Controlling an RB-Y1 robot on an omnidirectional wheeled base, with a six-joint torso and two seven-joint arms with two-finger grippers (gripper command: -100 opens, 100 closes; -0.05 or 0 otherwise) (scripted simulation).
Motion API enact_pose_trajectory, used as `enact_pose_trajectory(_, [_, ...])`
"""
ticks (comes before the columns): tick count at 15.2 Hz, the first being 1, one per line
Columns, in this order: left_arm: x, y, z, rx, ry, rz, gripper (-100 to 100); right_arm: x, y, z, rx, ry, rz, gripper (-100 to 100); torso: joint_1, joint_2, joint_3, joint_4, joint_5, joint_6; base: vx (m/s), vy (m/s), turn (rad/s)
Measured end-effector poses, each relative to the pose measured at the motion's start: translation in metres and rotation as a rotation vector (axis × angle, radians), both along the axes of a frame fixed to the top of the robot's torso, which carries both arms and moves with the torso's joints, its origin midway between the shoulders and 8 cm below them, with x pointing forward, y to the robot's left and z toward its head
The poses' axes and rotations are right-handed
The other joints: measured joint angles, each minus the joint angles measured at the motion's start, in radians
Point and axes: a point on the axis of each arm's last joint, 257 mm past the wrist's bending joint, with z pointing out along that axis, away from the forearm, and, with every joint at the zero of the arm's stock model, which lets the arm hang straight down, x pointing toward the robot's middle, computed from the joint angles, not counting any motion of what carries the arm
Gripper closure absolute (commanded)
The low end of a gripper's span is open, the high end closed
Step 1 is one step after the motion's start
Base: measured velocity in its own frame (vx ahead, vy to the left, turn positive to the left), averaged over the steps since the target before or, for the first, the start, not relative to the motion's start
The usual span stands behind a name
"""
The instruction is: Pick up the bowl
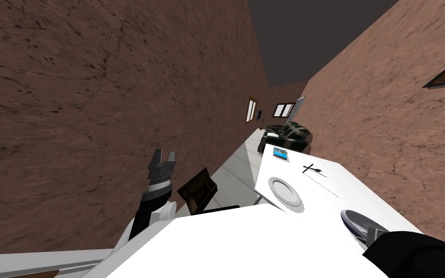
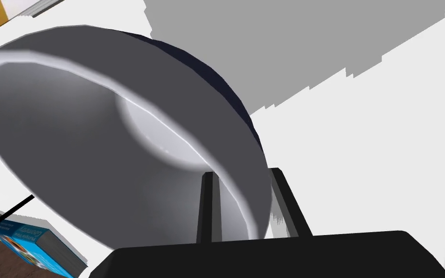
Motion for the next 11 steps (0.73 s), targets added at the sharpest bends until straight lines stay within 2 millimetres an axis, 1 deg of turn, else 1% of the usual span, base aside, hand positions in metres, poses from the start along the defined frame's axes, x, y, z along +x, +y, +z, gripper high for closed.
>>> enact_pose_trajectory(3, [0.000,0.000,0.000,0.000,0.000,0.000,0,0.026,0.005,0.002,-0.003,-0.002,0.038,100,0.000,0.000,0.000,0.000,0.000,0.001,0.009,-0.017,-0.218])
enact_pose_trajectory(4, [0.000,0.000,0.000,0.000,0.000,0.000,0,0.032,0.007,0.004,-0.003,0.000,0.049,100,0.001,0.000,0.000,0.000,0.001,0.001,0.004,-0.012,-0.059])
enact_pose_trajectory(7, [0.000,0.000,0.000,0.000,0.000,0.000,0,0.046,0.014,0.006,0.001,0.001,0.070,100,0.002,0.000,0.000,0.000,0.001,-0.001,0.003,-0.012,-0.088])
enact_pose_trajectory(11, [0.000,0.000,0.000,0.000,0.000,0.000,0,0.062,0.027,0.008,0.011,0.003,0.099,100,0.002,0.001,0.000,0.000,0.002,0.000,0.005,-0.013,-0.153])
